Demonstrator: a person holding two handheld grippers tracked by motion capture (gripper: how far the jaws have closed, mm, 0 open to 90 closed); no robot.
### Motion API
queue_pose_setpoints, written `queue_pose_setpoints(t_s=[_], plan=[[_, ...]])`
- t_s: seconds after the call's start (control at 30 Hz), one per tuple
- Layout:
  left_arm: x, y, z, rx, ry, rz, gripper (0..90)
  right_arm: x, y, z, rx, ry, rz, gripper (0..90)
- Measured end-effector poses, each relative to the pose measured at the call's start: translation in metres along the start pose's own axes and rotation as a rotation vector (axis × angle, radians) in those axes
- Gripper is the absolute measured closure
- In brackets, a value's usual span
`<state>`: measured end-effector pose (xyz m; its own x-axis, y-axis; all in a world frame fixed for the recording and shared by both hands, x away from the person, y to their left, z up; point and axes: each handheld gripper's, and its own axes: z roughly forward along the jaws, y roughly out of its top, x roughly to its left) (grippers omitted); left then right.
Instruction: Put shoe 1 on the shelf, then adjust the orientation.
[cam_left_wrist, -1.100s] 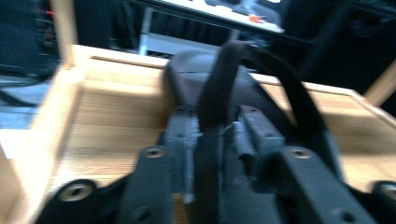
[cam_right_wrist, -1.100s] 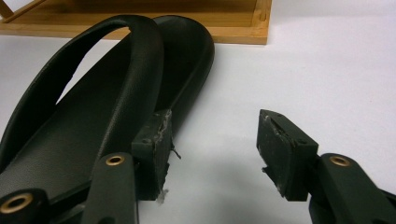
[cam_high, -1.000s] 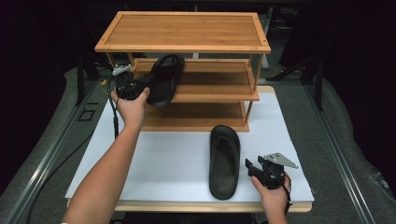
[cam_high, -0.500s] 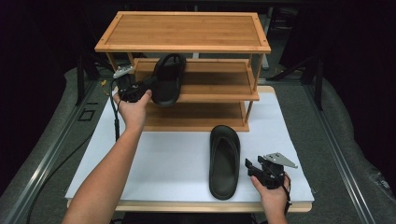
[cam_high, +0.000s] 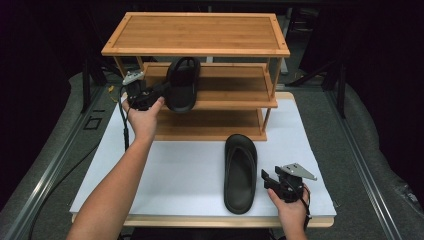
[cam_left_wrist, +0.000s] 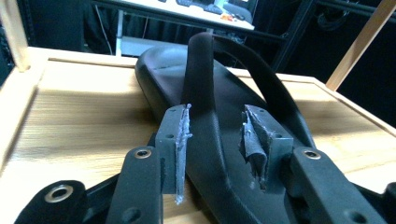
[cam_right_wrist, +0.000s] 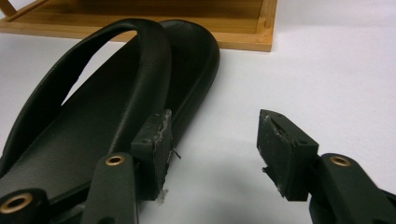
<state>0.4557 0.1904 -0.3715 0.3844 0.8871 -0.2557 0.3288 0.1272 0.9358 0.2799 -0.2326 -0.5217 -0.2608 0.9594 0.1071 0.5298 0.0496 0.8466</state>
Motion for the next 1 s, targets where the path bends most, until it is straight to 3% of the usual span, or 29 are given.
queue_pose_setpoints(t_s=[0.13, 0.27, 0.33, 0.43, 0.57, 0.63, 1.0], plan=[[0.002, 0.002, -0.013, -0.004, -0.007, 0.016, 56.7, 0.003, 0.000, 0.000, 0.001, 0.024, -0.015, 45.0], [0.006, 0.003, -0.027, 0.001, -0.056, 0.030, 55.7, 0.009, 0.002, 0.000, -0.011, 0.044, -0.042, 45.6], [0.007, 0.002, -0.033, 0.011, -0.077, 0.045, 61.8, 0.012, 0.003, -0.001, -0.020, 0.044, -0.054, 45.7], [0.008, -0.004, -0.044, 0.027, -0.072, 0.078, 63.3, 0.016, 0.004, -0.003, -0.026, 0.052, -0.071, 46.0], [0.012, -0.018, -0.056, 0.038, -0.080, 0.084, 69.4, 0.019, 0.004, -0.004, -0.047, 0.071, -0.087, 48.3], [0.015, -0.025, -0.061, 0.051, -0.078, 0.094, 71.2, 0.023, 0.005, -0.006, -0.030, 0.076, -0.091, 49.7], [0.021, -0.061, -0.085, 0.044, -0.084, 0.098, 56.7, 0.033, 0.002, -0.001, 0.024, 0.082, -0.080, 49.0]])
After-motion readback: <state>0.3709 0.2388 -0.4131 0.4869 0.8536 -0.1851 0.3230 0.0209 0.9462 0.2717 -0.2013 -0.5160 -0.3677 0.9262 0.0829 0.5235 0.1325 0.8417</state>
